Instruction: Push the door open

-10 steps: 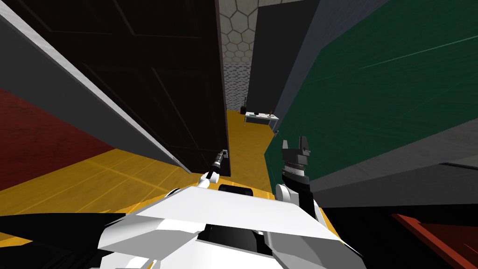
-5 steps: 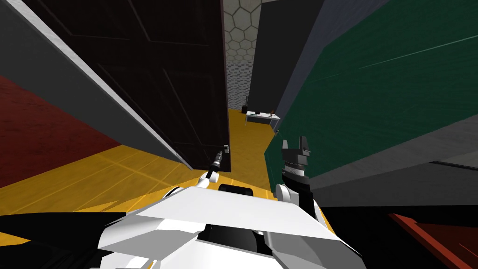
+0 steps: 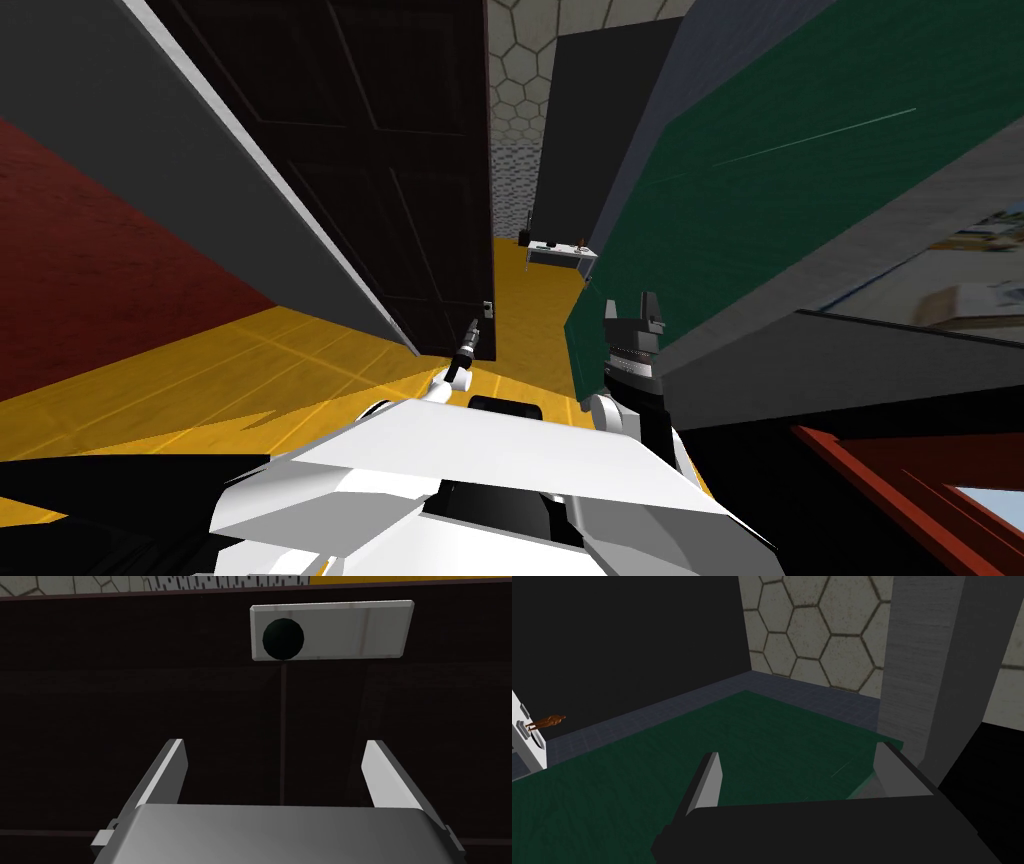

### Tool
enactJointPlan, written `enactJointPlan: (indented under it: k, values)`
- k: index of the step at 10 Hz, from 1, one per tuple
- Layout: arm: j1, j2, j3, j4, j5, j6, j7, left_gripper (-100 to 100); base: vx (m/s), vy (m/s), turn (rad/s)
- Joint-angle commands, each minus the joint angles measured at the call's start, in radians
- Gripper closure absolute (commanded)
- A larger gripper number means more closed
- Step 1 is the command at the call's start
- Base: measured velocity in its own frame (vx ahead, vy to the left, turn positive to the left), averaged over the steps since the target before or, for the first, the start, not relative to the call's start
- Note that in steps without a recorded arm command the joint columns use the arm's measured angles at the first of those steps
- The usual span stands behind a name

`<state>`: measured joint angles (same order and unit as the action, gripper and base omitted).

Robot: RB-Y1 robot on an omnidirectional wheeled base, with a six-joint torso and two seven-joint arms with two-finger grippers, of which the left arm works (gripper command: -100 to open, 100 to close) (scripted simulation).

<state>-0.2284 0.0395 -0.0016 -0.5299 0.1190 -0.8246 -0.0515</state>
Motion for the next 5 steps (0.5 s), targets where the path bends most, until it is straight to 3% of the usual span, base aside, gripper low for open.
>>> enactJointPlan:
  k: [1, 5]
  values:
    - [0.001, 0.010, 0.003, 0.001, 0.002, -0.005, -0.001, -100, 0.101, -0.020, -0.039]
    - [0.004, 0.017, 0.008, 0.004, 0.005, -0.014, -0.004, -100, 0.189, -0.007, -0.024]
